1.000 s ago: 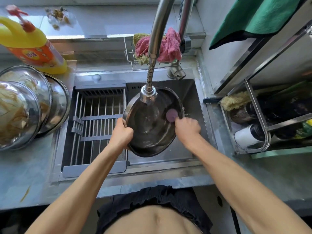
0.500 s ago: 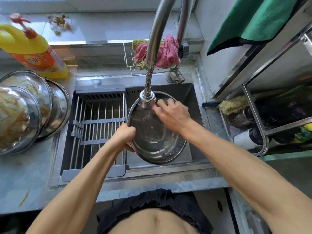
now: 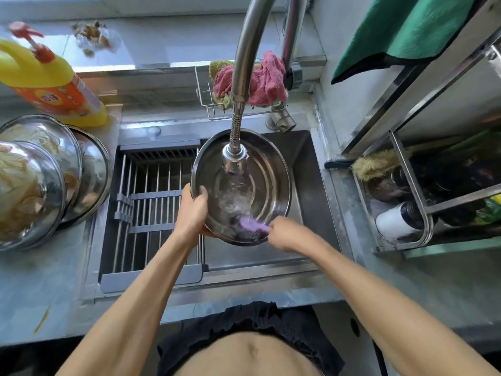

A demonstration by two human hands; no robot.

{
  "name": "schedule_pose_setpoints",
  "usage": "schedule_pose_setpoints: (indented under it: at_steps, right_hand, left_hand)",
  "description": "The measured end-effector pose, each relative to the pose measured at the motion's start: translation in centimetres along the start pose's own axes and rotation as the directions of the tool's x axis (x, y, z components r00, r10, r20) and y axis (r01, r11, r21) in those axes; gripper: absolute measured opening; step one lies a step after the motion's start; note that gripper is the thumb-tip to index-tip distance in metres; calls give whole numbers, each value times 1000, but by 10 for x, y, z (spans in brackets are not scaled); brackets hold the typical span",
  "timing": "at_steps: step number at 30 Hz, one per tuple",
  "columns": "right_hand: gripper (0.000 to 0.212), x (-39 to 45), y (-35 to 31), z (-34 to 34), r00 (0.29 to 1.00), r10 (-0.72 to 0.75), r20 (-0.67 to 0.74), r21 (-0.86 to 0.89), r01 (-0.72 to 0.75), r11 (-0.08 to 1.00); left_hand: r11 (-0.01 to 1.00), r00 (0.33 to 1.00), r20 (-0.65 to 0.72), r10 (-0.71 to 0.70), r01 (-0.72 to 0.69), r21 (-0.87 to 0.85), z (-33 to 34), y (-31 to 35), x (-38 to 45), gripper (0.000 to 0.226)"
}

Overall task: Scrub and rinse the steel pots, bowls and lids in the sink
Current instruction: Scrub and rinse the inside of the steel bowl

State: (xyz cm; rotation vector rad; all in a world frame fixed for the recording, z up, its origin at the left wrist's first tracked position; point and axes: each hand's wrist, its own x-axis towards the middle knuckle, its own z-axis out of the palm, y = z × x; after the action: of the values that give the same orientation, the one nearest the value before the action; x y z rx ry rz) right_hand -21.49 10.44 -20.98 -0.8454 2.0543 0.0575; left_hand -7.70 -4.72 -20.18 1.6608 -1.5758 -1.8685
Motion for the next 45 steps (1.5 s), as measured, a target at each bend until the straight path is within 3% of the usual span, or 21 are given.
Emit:
schedule_pose_setpoints:
  at_steps: [2,4,6,8,10,12,14,16,19,22,25,27,30,33,36,38,42,45]
  right_hand:
    - [22,-12,-14,2,990,-127,59,86,122,989]
    - [31,-22,-27,-2,968,-251,33,225,237,945]
    - [31,-17,-34,-5,956,-292,-39,336,288,897]
    - [29,-6,-36,-7,938,-296,-182,310,340,888]
    - [21,8,-35,-15,890,-318,-327,129,375,918]
    - [27,16,-29,-30,825,-403,-395,-245,329,912]
    - [46,18,-25,-45,777,-502,-381,-544,251,800]
    - [54,18,-22,-57,735,-562,-380,-676,195,711]
    - [53,26,-10,-66,793,-410,-449,-620,54,783]
    - [40,27,7,-73,849,-217,-482,-539,-92,837]
    - [36,17,12,-62,917,-74,-393,-440,-117,891]
    - [36,8,14,-51,961,38,-272,-273,-116,955]
    - [18,-4,12,-35,998,20,-63,-74,-25,997]
    - [18,-18,-7,-20,991,-130,5,-37,130,991]
    - [18,-17,-32,-12,963,-250,-102,-59,245,968]
    - [21,-5,-41,-16,935,-278,-221,-151,249,957]
    - [32,22,-32,-39,855,-250,-455,-333,97,938]
    - [35,29,-9,-53,856,-177,-485,-427,-55,903]
  left_hand:
    - [998,999,18,-51,52,-30,0,-7,0,45]
    - [987,984,101,-147,153,-53,1,-11,-6,63]
    - [990,975,171,-141,142,3,2,-12,-14,72]
    - [996,973,215,-89,80,50,3,-14,-17,77]
    - [994,969,224,-106,95,60,0,-14,-13,72]
    - [989,963,236,-134,117,86,-4,-14,-10,67]
    - [985,957,250,-145,116,126,-8,-12,-7,65]
    - [981,957,257,-134,91,171,-10,-9,-8,62]
    - [986,962,256,-94,53,161,-13,-9,-8,53]
    - [994,986,164,-20,2,107,-14,-11,-9,47]
    - [993,998,0,67,-66,98,-14,-14,-4,63]
    - [989,992,-70,105,-98,107,-13,-21,8,67]
    - [996,986,-144,80,-73,57,-11,-33,22,78]
    - [996,990,-116,81,-75,57,-3,-41,26,94]
    - [994,997,-30,72,-69,87,7,-44,16,103]
    - [994,996,-18,91,-89,65,12,-40,3,79]
    - [994,995,11,104,-104,37,11,-41,-7,57]
    - [987,986,-47,160,-158,43,4,-42,-5,72]
